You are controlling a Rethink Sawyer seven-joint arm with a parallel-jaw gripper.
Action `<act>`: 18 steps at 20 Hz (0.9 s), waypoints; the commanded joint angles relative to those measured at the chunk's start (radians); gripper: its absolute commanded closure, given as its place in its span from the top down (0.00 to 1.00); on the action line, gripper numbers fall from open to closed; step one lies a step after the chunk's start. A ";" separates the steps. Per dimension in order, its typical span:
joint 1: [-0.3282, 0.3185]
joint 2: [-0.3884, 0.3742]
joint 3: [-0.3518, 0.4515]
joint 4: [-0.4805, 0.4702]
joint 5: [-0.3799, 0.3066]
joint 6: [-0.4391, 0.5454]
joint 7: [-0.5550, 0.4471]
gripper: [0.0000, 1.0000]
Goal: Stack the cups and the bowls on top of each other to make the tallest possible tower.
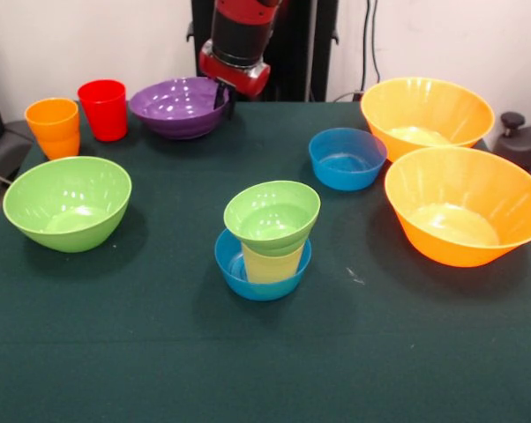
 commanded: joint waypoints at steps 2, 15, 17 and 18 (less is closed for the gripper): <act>0.065 -0.178 0.107 -0.132 0.037 0.265 0.027 0.00; 0.111 -0.253 0.164 -0.392 0.099 0.640 0.029 0.00; 0.092 -0.246 0.199 -0.415 0.112 0.644 0.015 0.00; 0.094 -0.244 0.202 -0.426 0.115 0.657 0.018 0.00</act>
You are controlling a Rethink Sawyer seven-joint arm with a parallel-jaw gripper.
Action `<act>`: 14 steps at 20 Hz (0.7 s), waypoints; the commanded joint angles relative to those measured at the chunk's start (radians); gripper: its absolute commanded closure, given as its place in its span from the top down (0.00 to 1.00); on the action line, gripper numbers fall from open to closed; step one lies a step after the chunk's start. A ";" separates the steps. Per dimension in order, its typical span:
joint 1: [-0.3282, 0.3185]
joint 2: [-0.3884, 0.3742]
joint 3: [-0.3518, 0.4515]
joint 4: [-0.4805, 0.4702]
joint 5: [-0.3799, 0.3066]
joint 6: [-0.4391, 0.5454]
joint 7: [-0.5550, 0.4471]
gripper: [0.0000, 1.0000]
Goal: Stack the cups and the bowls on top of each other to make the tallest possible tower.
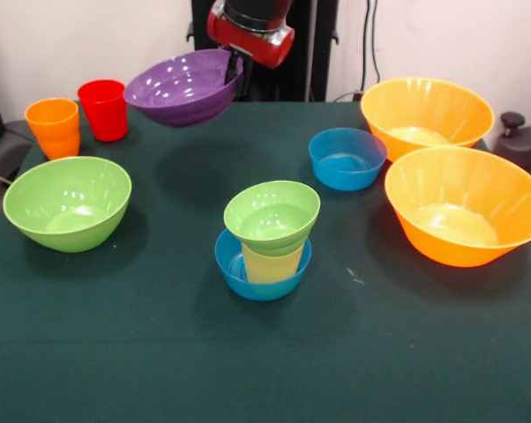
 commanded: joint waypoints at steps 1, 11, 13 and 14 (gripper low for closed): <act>-0.007 0.002 0.168 -0.218 0.063 0.145 0.017 0.00; -0.001 0.047 0.184 -0.354 0.055 0.232 0.009 0.00; -0.006 0.081 0.191 -0.400 0.061 0.247 0.015 0.00; -0.007 0.090 0.193 -0.417 0.061 0.251 0.014 0.00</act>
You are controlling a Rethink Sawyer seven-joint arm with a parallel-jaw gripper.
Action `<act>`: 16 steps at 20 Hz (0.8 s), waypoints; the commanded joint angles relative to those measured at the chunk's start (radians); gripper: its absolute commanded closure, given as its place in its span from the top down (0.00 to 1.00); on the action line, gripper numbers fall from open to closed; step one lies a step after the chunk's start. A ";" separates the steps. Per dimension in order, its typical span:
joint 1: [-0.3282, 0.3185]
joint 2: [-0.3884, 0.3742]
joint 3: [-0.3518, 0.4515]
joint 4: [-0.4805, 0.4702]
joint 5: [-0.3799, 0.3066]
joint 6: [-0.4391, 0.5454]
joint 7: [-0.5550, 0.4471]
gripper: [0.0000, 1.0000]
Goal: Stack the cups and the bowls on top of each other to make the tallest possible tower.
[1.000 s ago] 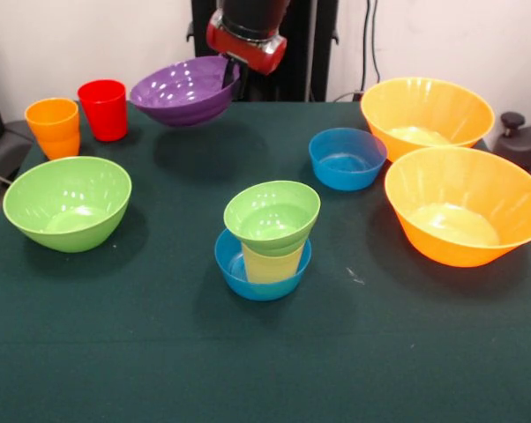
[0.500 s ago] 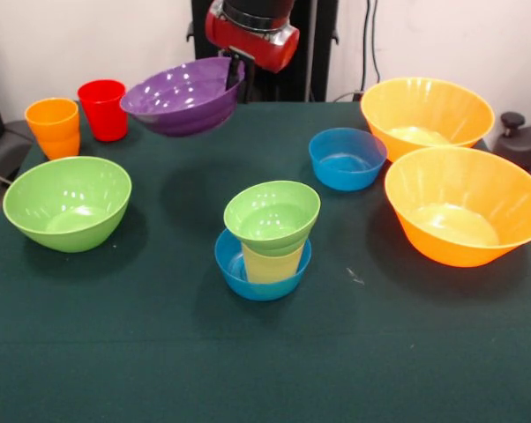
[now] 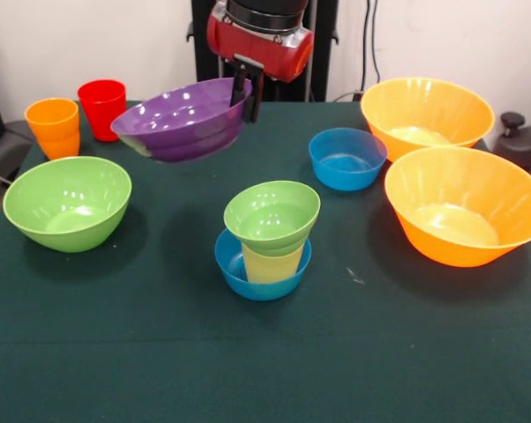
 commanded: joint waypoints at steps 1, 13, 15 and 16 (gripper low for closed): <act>-0.001 0.102 0.126 -0.212 0.023 0.173 0.017 0.00; 0.090 0.218 0.042 -0.377 0.013 0.265 0.139 0.00; 0.092 0.227 0.049 -0.357 0.022 0.237 0.138 0.00; 0.097 0.232 0.047 -0.358 0.019 0.231 0.135 0.00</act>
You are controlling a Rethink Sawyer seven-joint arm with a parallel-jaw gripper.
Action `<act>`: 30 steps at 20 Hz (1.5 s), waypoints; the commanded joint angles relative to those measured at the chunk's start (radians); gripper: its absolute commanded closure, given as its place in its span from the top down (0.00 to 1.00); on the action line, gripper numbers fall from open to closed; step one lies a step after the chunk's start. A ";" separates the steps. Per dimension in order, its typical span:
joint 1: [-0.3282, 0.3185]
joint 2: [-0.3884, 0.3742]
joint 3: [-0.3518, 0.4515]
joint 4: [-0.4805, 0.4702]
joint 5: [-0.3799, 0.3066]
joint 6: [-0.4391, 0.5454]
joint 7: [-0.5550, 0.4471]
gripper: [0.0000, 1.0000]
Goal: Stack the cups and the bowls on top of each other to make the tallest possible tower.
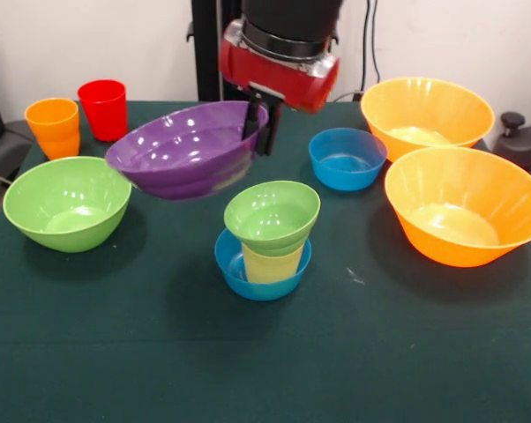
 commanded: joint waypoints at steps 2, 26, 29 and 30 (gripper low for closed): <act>0.041 0.110 0.058 -0.064 0.011 0.052 0.126 0.00; 0.090 0.172 0.014 -0.092 0.067 0.102 0.156 0.00; 0.094 0.170 0.012 -0.088 0.082 0.097 0.152 0.00; 0.095 0.171 0.012 -0.088 0.086 0.093 0.151 0.00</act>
